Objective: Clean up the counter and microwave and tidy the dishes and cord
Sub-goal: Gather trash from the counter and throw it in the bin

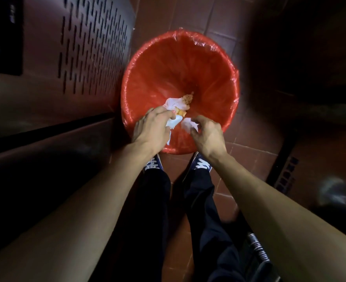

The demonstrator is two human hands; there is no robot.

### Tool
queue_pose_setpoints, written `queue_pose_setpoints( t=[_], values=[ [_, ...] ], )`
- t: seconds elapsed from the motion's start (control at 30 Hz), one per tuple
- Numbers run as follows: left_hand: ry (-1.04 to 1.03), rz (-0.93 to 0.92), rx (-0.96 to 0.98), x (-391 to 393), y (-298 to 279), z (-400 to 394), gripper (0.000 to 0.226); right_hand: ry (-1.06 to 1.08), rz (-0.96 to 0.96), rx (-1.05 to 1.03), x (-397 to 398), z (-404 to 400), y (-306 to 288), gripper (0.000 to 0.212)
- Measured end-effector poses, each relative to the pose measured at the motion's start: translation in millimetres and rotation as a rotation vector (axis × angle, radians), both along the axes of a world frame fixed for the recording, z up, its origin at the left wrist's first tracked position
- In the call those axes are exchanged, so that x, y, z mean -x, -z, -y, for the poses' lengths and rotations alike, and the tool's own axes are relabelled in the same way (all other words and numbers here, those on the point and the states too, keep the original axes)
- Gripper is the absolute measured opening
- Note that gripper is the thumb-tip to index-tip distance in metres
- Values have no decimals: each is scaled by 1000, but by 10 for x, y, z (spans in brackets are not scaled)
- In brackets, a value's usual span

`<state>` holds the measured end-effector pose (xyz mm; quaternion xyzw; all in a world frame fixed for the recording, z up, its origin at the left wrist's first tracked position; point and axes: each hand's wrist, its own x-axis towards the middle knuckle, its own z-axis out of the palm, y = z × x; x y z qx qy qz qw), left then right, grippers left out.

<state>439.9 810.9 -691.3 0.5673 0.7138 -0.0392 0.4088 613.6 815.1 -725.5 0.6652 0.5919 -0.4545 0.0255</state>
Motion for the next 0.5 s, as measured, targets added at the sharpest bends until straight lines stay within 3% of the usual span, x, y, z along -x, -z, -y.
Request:
queue_pose_setpoints(
  t=[0.13,0.5],
  values=[
    [40,-25,5,30,32,-1,32,-4,18,27,-22,-20,18,39],
    [99,-62,32,177,-524,24,33,-203,76,-95,42,-105,-612,37]
  ],
)
